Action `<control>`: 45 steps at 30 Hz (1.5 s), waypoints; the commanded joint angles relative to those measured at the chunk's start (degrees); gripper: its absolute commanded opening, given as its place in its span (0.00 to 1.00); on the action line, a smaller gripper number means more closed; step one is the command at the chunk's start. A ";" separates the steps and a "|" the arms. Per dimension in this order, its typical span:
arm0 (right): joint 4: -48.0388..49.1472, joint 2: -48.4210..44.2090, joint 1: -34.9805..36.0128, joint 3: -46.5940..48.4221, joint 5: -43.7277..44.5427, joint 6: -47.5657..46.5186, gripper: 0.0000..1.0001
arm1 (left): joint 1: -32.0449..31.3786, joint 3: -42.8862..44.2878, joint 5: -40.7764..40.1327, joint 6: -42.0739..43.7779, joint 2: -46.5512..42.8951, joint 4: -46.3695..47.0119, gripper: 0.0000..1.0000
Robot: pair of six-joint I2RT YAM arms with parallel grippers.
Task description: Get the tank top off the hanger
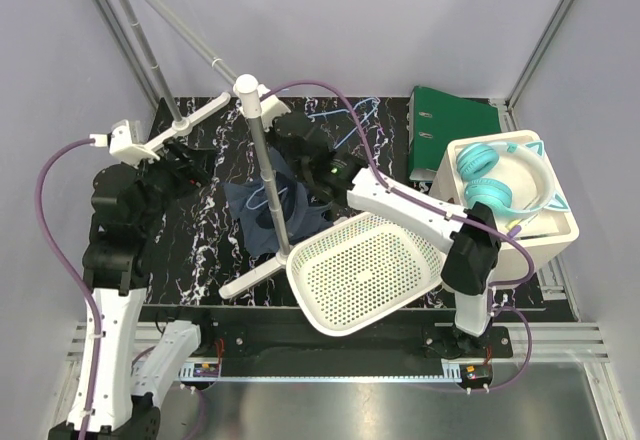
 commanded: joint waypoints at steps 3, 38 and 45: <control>3.13 -4.77 -1.18 -0.73 3.57 -3.87 0.00 | 0.19 -1.18 4.82 0.31 3.43 0.81 0.78; -7.15 -11.72 -9.53 -3.72 -33.77 24.16 0.00 | 0.19 -6.02 39.19 5.76 15.04 10.57 0.81; -7.94 -9.35 -9.27 -0.47 -39.41 27.76 0.00 | 0.01 -7.07 41.74 5.23 15.39 11.09 0.62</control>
